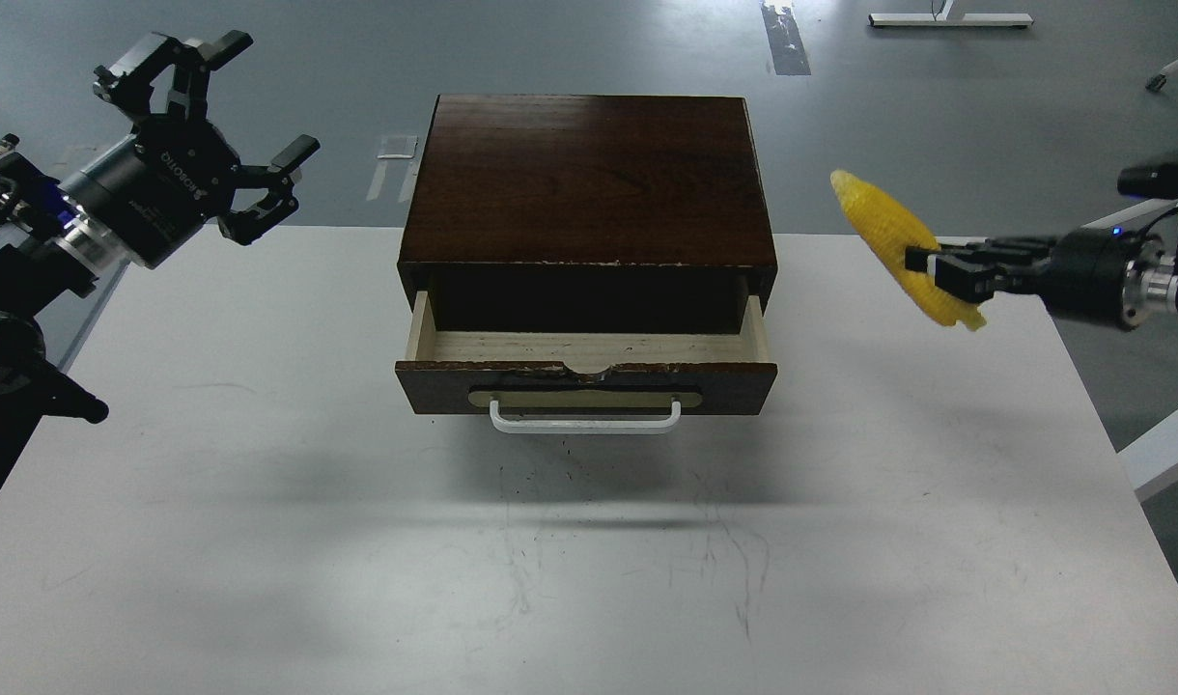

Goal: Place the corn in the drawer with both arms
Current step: 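Lift the corn cob with the right gripper and carry it over the drawer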

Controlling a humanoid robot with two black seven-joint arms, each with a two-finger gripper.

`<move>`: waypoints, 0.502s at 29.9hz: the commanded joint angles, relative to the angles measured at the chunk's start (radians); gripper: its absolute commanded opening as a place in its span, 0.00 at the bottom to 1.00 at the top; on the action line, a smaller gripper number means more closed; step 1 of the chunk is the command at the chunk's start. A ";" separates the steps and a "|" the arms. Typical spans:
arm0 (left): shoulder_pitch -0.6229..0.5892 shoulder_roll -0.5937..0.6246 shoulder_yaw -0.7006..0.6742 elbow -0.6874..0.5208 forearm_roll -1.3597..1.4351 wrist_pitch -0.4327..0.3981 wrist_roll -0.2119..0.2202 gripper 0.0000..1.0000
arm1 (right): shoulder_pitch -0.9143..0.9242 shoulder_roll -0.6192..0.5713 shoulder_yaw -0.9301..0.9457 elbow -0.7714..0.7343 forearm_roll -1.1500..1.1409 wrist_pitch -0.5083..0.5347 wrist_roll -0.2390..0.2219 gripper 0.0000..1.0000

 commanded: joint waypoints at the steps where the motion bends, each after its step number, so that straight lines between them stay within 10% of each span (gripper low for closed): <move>1: 0.000 0.000 -0.007 0.000 0.000 0.000 0.001 0.99 | 0.141 0.020 -0.017 0.017 -0.004 0.024 0.000 0.00; 15: -0.002 0.009 -0.022 0.000 0.005 0.000 0.001 0.99 | 0.532 0.553 -0.374 0.020 -0.020 0.021 0.000 0.00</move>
